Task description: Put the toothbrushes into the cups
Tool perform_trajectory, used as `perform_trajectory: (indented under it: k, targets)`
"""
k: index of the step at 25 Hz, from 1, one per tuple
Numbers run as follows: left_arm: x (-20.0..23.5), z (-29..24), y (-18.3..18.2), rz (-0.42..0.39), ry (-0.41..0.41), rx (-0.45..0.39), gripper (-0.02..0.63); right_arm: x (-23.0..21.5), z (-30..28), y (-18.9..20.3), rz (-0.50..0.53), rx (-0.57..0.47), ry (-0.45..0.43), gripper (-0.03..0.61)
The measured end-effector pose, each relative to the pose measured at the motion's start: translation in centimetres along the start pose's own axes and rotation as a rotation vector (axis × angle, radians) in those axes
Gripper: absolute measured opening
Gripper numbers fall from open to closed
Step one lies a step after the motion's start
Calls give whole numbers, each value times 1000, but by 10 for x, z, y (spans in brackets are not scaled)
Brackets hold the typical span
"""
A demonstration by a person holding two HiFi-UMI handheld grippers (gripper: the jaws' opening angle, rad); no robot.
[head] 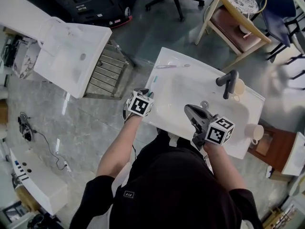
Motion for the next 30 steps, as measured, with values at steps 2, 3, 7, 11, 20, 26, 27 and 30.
perform_trajectory:
  k: [2, 3, 7, 11, 20, 26, 27, 30]
  targets:
    - [0, -3, 2, 2, -9, 4, 98, 1, 3, -1, -5, -9, 4, 28]
    - [2, -3, 2, 2, -18, 0, 94, 2, 3, -1, -5, -13, 5, 28]
    - [1, -4, 3, -7, -19, -13, 55, 7, 7, -3, -1, -42, 0, 28]
    - [1, 6, 1, 46, -21, -64, 44, 13, 18, -11, 8, -93, 8, 28]
    - [-13, 44, -32, 23, 43, -228, 43, 22, 62, -48, 68, -220, 119, 28]
    - [-39, 79, -59, -7, 59, -344, 43, 34, 83, -51, 99, -243, 116, 28]
    - [-49, 86, -64, -11, 66, -367, 43, 34, 91, -50, 107, -249, 108, 28]
    - [-84, 105, -82, -33, 85, -432, 43, 37, 118, -49, 123, -258, 76, 28]
Point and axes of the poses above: the fingertips, and each gripper's own axes: z backward along the fingers, x to its left, y out of its underside, the point moved 6 cm from there along z, backward along the fingers, and after that the axes turned 3 degrees about x, right-handed, at the moved point
